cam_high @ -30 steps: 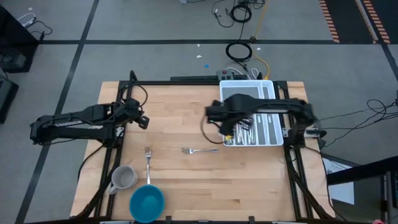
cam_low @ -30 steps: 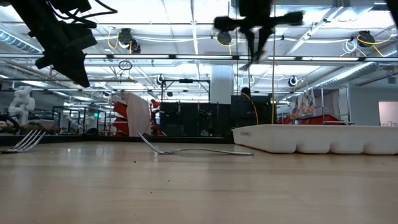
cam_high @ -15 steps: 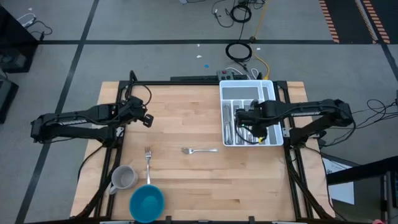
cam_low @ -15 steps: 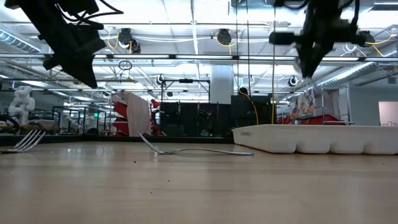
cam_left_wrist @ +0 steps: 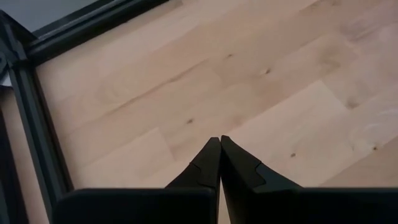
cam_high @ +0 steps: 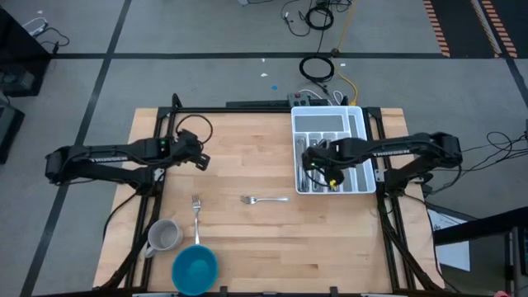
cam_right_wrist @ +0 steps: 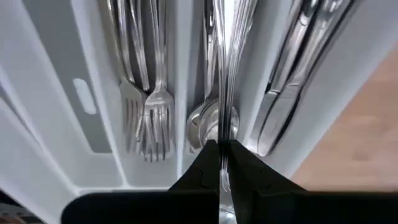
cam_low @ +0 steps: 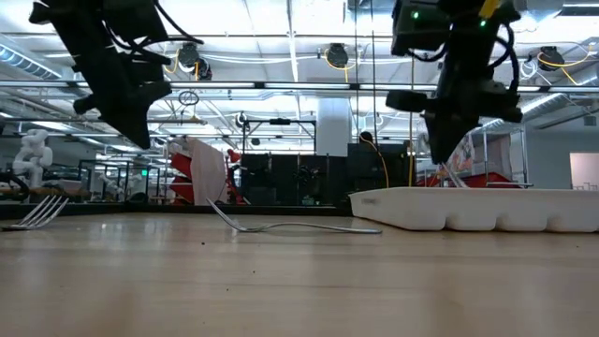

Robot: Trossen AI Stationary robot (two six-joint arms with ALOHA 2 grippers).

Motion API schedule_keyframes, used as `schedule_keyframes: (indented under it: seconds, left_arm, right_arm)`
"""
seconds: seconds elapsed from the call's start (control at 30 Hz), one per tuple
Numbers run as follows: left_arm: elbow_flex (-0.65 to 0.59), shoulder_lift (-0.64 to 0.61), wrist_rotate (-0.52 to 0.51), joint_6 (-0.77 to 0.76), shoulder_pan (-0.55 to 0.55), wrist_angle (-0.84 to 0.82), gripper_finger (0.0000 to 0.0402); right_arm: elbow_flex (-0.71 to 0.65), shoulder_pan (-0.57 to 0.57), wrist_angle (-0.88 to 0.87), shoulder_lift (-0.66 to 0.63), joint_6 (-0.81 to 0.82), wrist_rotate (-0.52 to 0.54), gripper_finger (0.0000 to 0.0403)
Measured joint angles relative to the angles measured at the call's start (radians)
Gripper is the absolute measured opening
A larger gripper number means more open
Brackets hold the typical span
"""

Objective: Sort silverware
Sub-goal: Put the spoon into the silverware tray

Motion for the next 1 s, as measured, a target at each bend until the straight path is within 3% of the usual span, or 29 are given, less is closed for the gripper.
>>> schedule_keyframes:
  seconds: [0.4,0.7,1.0]
  left_arm:
    - [0.000,0.014,0.007,0.001,0.000,-0.001,0.0013]
    - [0.000,0.014,0.008,0.008,0.000,-0.002,0.0013]
    - [0.000,0.014,0.009,0.009,0.000,-0.003,0.0013]
  right_arm:
    - [-0.010,-0.021,0.118,0.147,-0.040,-0.140,0.0000]
    - [-0.008,-0.050,0.132,0.224,-0.035,-0.175,0.0000]
    - [-0.001,-0.080,0.150,0.234,0.120,-0.209,0.0025]
